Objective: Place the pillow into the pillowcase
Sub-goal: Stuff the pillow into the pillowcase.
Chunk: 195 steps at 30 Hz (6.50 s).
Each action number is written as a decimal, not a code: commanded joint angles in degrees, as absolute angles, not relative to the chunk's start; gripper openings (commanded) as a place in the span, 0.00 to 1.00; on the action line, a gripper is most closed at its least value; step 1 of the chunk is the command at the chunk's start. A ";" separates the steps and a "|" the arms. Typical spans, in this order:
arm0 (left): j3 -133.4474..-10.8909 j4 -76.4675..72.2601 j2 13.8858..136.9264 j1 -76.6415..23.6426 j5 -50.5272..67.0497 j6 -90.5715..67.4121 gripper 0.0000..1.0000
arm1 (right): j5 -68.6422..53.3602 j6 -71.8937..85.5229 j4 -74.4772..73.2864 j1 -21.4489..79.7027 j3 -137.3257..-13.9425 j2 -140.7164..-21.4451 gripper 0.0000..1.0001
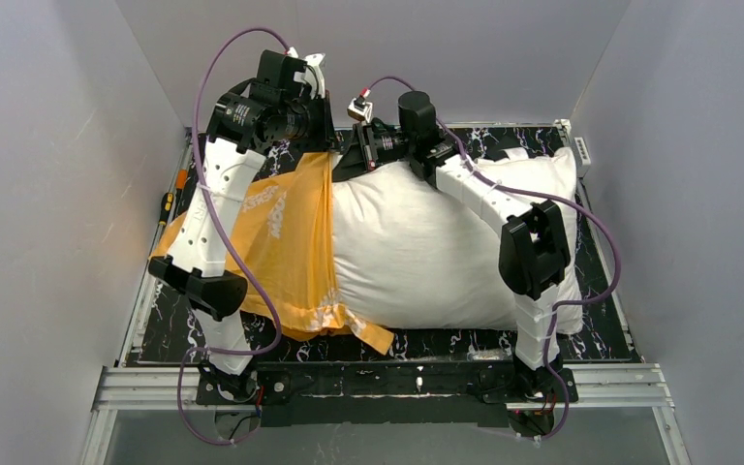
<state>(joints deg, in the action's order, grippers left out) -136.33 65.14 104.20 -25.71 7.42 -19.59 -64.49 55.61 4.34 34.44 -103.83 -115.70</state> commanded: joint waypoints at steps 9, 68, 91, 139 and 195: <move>-135.41 46.28 100.63 -27.47 25.72 -23.68 0.00 | -68.19 95.90 57.21 40.17 -105.41 -120.34 0.01; -50.96 29.23 67.83 -26.47 27.61 -53.36 0.71 | -44.41 73.57 23.24 19.52 -93.92 -119.44 0.01; -48.84 16.30 87.65 -31.40 31.59 -49.83 0.00 | -45.06 98.27 41.51 18.28 -105.08 -118.45 0.01; -127.09 60.93 102.67 -30.82 -1.75 -28.86 0.46 | -42.00 32.82 -21.41 28.56 -100.77 -101.67 0.01; -118.48 24.94 90.78 -34.12 25.84 -35.98 0.00 | -53.10 70.73 27.55 32.16 -96.45 -114.72 0.01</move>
